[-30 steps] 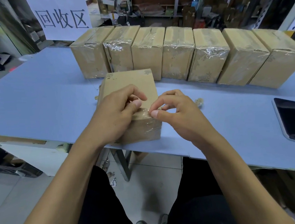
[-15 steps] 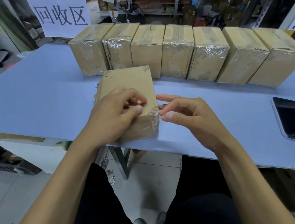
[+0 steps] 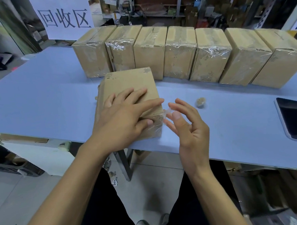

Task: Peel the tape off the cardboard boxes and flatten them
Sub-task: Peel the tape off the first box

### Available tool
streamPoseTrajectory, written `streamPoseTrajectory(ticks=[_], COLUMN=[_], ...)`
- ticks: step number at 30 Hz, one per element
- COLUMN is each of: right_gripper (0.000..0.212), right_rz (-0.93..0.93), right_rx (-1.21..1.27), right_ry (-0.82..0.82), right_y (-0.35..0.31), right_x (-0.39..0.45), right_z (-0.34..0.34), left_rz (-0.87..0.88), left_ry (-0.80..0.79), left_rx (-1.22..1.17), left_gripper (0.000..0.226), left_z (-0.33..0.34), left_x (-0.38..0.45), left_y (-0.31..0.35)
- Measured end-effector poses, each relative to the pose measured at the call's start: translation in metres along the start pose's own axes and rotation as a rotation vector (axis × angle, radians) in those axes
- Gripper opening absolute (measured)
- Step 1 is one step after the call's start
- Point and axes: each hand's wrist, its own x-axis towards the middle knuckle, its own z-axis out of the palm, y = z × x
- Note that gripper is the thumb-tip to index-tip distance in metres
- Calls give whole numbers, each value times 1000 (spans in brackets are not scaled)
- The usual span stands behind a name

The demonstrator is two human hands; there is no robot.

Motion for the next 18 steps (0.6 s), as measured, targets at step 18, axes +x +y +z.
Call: streamPoseTrajectory(ticks=[18], right_gripper=[16], right_rz=[156], right_rx=[-89], right_ry=[-78], right_y=[-6], right_x=[13], right_z=[0], left_rz=[1], left_ry=[44], left_rx=[-18], left_gripper=[57], left_z=[3], left_x=[2], left_y=[-4])
